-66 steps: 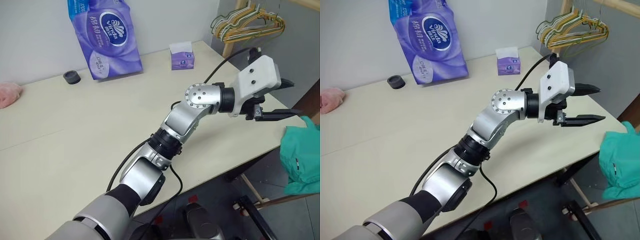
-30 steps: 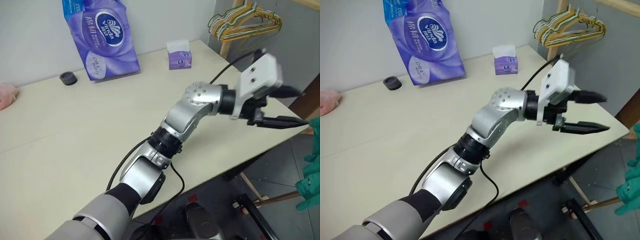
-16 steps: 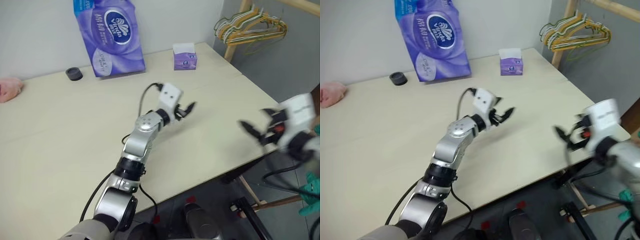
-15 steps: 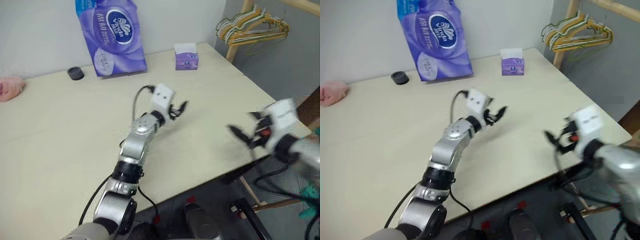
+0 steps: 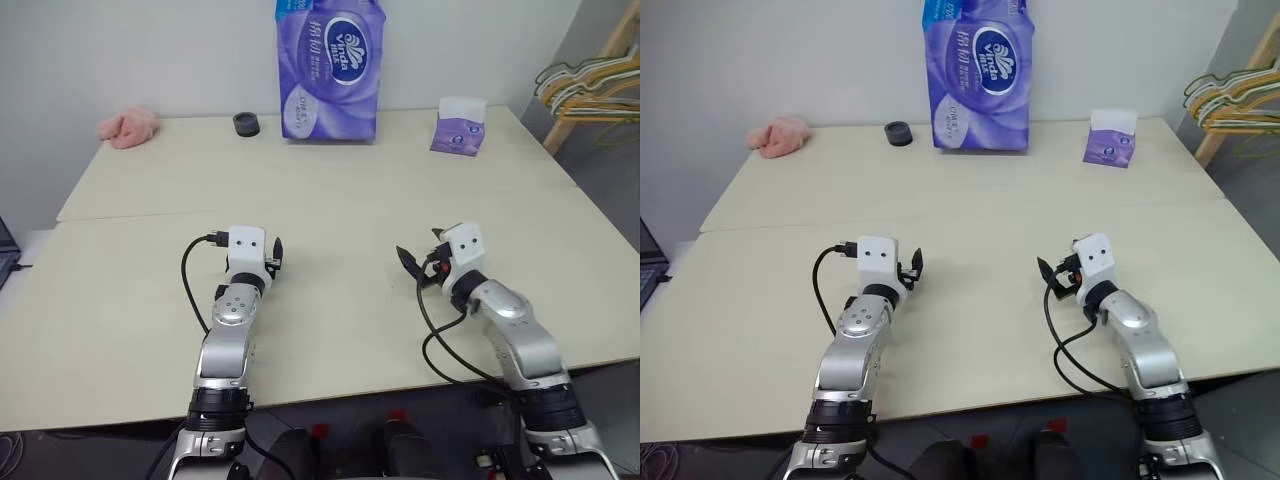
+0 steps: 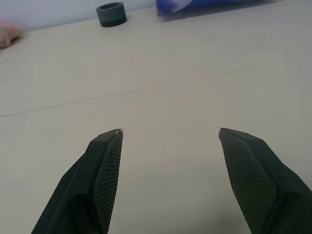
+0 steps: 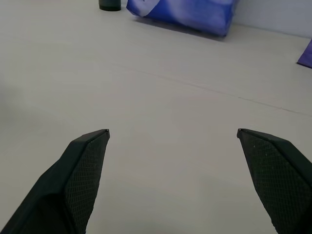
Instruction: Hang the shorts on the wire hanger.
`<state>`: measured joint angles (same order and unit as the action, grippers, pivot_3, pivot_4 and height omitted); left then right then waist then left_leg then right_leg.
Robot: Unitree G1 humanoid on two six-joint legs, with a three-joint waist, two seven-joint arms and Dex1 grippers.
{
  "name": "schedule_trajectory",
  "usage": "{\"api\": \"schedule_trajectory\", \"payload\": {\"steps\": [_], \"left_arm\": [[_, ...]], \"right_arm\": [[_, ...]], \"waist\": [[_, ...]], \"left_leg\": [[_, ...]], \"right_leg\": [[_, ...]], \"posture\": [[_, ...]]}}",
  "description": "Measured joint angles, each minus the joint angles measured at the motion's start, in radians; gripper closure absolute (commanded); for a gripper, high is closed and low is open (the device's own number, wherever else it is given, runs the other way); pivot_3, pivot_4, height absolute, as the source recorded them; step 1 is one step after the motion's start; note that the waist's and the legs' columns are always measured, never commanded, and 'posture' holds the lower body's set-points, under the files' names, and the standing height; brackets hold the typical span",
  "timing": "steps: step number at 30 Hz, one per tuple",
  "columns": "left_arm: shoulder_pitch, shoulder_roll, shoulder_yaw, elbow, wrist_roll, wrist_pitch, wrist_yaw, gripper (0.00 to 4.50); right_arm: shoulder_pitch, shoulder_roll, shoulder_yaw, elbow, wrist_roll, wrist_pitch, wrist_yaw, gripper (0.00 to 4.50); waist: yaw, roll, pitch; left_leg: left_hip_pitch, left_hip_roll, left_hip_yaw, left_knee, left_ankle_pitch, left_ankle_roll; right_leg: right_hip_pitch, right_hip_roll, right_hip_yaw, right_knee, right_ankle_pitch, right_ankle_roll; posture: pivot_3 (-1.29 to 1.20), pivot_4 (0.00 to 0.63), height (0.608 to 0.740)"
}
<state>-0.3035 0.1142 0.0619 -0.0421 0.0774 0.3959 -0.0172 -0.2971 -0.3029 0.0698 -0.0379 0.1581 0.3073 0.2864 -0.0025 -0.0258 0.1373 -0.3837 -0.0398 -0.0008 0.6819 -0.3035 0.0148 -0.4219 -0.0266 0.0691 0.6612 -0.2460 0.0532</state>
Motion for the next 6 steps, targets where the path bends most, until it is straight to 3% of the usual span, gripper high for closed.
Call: {"api": "schedule_trajectory", "payload": {"steps": [6], "left_arm": [[0.000,0.009,0.013,0.000,-0.045,-0.014,-0.040,1.16]], "right_arm": [[-0.006,0.040,-0.010,0.067,-0.039,-0.059,-0.030,0.02]], "waist": [[0.013,-0.001,-0.002]], "left_leg": [[0.001,0.000,-0.001,0.000,0.005,0.000]], "right_leg": [[0.001,0.000,-0.002,0.002,0.002,-0.003]], "posture": [[0.08,0.090,0.740]]}}
